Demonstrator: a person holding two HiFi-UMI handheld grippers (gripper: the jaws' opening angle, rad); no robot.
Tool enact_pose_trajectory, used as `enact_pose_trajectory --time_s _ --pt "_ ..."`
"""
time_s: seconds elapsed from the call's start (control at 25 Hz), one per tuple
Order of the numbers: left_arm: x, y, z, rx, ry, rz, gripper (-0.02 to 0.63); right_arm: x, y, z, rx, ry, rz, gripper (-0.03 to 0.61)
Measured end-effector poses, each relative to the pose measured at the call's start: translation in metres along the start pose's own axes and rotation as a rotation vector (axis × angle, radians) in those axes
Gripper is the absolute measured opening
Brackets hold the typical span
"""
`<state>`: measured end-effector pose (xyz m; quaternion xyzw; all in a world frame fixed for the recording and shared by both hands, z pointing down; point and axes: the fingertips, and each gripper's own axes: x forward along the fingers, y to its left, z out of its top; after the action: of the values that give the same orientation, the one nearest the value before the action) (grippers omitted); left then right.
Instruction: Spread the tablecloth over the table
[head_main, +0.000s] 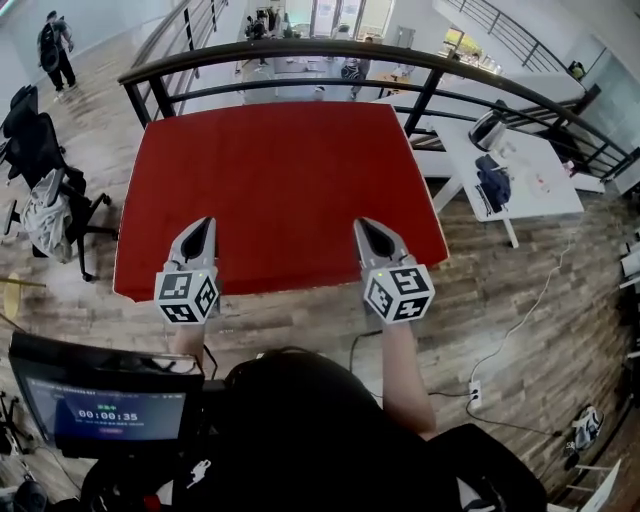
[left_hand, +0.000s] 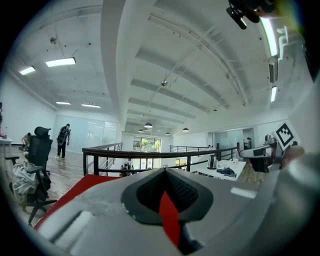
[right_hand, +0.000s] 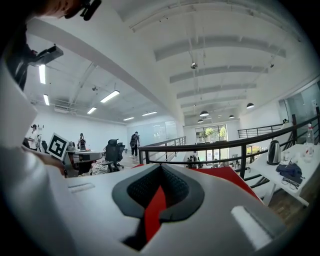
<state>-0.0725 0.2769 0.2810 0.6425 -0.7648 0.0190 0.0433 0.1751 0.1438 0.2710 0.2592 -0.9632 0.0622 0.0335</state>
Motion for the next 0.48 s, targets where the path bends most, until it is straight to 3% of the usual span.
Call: enact_pose_trajectory --time_s 0.48 --pt "0.014 0.003 0.017 -0.008 -0.026 0.006 0.005 0.012 -0.008 0.006 0.002 -0.004 0.002 0.009"
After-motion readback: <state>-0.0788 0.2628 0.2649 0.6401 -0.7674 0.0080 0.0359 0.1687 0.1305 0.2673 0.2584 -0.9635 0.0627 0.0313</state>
